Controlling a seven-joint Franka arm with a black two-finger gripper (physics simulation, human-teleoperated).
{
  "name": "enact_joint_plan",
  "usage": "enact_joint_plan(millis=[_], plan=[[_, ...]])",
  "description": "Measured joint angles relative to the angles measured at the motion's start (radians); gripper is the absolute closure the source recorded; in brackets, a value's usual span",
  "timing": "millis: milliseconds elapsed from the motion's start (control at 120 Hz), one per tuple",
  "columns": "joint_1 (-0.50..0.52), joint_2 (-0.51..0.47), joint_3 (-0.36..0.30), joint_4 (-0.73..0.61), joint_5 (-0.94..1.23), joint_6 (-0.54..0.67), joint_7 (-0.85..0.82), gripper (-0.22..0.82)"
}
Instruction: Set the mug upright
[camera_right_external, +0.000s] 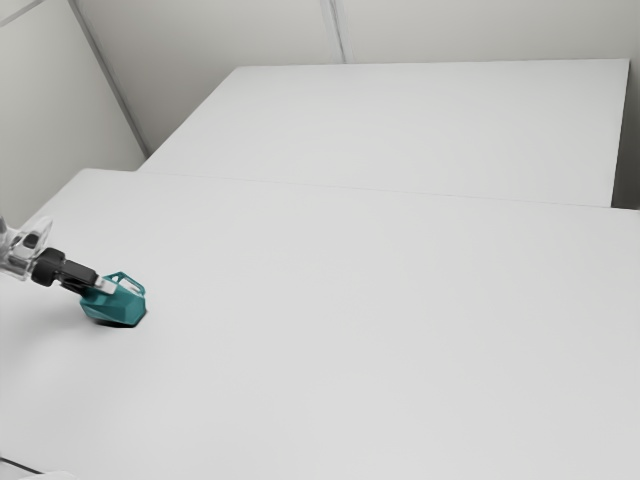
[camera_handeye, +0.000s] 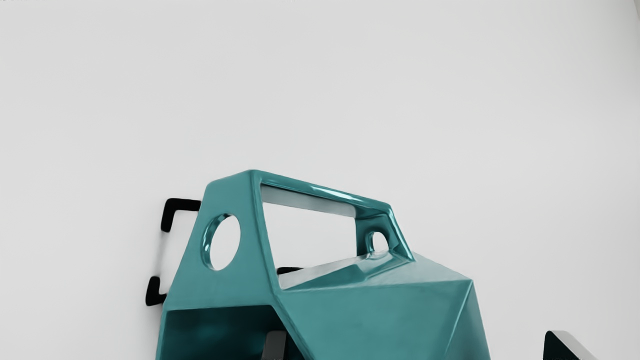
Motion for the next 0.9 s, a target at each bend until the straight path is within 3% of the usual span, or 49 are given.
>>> enact_joint_plan(millis=[233, 550, 700, 900], plan=[[0.001, -0.004, -0.003, 0.000, 0.000, -0.005, -0.001, 0.37], [-0.018, -0.031, -0.005, -0.002, 0.002, -0.008, -0.002, 0.61], [-0.041, -0.054, -0.007, -0.007, 0.004, -0.004, -0.002, 0.71], [-0.096, -0.120, -0.006, -0.026, 0.014, 0.004, -0.007, 0.74]])
